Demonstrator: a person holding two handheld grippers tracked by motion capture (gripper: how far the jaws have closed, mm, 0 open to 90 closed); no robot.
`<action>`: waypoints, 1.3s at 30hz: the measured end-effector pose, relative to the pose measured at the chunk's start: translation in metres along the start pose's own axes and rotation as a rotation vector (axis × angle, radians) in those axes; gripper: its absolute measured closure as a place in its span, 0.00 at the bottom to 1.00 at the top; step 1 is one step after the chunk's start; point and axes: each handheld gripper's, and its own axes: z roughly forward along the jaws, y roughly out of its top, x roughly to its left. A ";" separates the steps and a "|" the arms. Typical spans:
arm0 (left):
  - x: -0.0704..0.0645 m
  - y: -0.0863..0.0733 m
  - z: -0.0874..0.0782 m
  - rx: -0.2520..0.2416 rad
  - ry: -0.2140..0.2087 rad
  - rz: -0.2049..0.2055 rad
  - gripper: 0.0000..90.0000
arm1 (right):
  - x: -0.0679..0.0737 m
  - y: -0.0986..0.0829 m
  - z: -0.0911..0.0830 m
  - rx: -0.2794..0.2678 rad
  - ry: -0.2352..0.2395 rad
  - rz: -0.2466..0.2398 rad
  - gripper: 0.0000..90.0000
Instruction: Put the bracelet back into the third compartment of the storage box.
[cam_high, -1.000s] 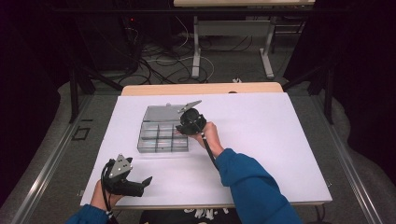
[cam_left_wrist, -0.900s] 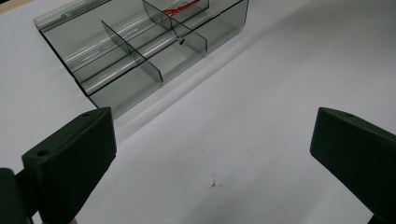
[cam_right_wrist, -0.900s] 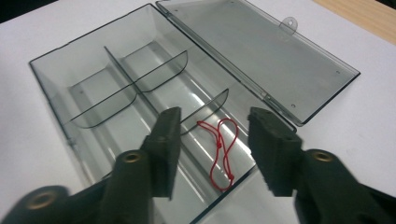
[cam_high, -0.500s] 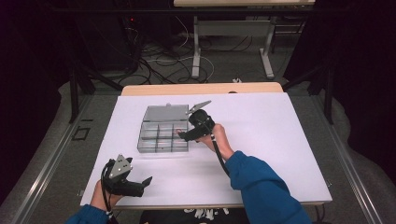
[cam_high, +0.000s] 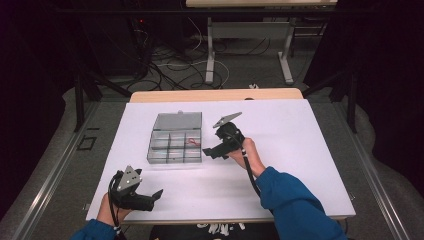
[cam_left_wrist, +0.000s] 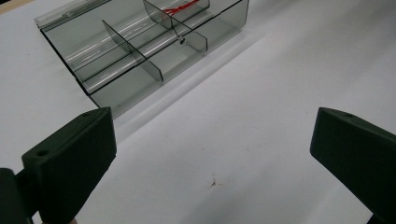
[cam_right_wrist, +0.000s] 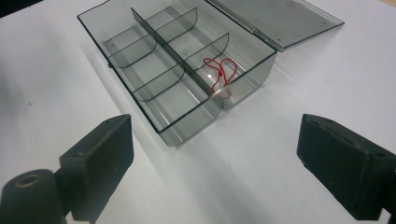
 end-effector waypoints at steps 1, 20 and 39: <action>0.000 0.000 0.000 -0.002 -0.002 0.000 0.00 | 0.000 -0.002 -0.003 0.009 -0.003 0.004 0.11; 0.000 0.000 0.000 0.000 -0.001 -0.002 0.00 | -0.005 -0.046 -0.044 -0.004 -0.041 -0.010 0.05; 0.000 0.000 0.000 -0.004 -0.005 -0.003 0.00 | -0.001 -0.088 -0.085 -0.021 -0.083 -0.023 0.03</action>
